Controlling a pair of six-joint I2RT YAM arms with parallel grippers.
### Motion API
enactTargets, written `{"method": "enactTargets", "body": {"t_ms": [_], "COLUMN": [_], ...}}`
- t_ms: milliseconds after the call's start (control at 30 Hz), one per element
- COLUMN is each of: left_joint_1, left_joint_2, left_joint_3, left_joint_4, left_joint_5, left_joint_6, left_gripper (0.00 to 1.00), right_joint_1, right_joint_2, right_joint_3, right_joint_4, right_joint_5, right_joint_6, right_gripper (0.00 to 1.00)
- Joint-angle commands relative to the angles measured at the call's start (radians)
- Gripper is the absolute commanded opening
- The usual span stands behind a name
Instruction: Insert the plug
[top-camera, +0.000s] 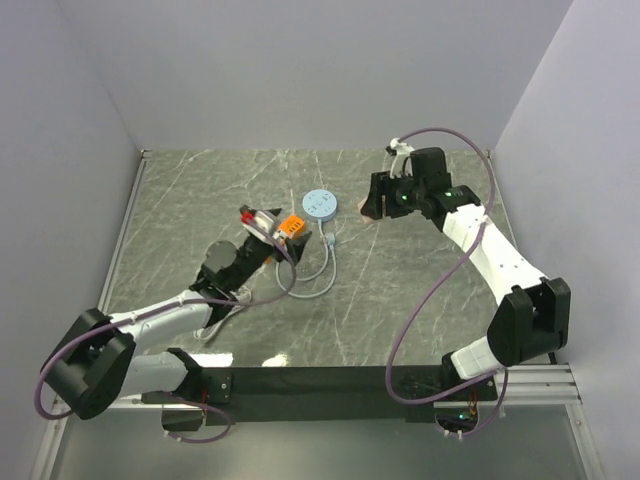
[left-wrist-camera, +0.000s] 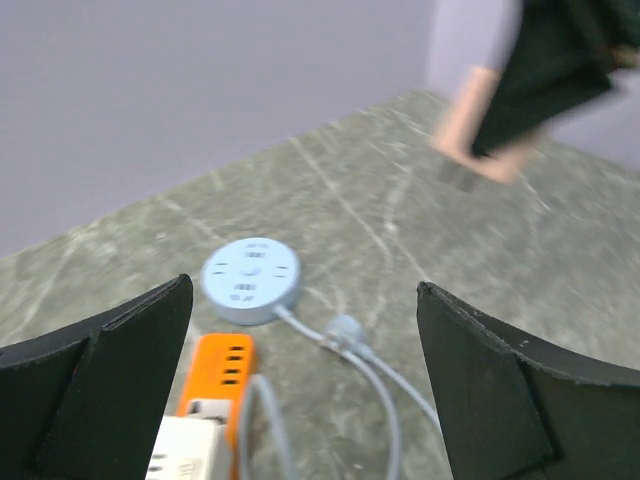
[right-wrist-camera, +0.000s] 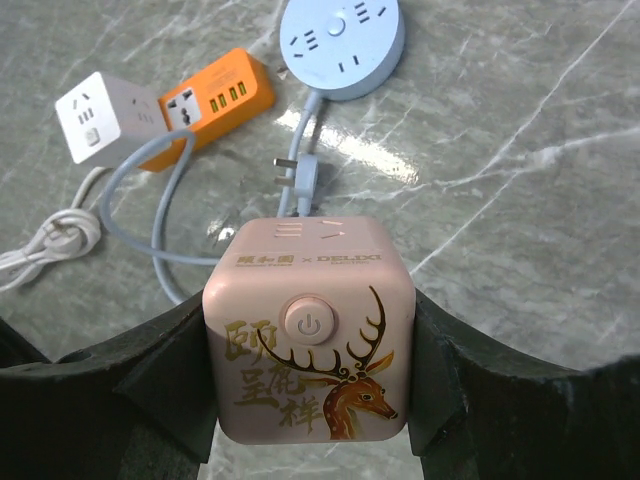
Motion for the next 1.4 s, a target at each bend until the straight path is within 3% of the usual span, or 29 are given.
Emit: {"method": "enactTargets", "body": {"t_ms": [0,133,233,367,667,1100,1367], "left_joint_1": [0.087,0.119,0.135,0.167,0.211,0.211,0.204], "left_joint_2": [-0.042,0.027,0.070,0.125,0.349,0.777,0.903], "left_joint_3": [0.038,0.180,0.233,0.289,0.481,0.912,0.998], "left_joint_4": [0.019,-0.203,-0.233,-0.288,-0.349,-0.524,-0.546], "left_joint_5": [0.025,-0.050,-0.046,-0.021,0.063,0.106,0.026], "left_joint_6": [-0.110,-0.177,-0.225,-0.278,-0.297,-0.324,-0.348], "left_gripper": [0.99,1.00,0.99,0.99,1.00,0.99,1.00], "right_joint_1": [-0.043,-0.092,-0.117,-0.117,-0.117,-0.117,-0.114], "right_joint_2": [-0.105,-0.137,-0.137,-0.131,-0.162,-0.163,-0.111], "right_joint_3": [-0.037,-0.063,-0.063,-0.042,-0.019,-0.065,-0.074], "right_joint_4": [0.085,0.145,0.177,0.176,0.138,0.161,0.187], "right_joint_5": [-0.109,-0.302,-0.446,-0.527,-0.475,-0.395,-0.378], "right_joint_6": [0.001,0.039,0.061,0.064,0.012,-0.019,-0.022], "right_gripper": [0.00,0.00,0.00,0.00,0.00,0.00,0.00]}}
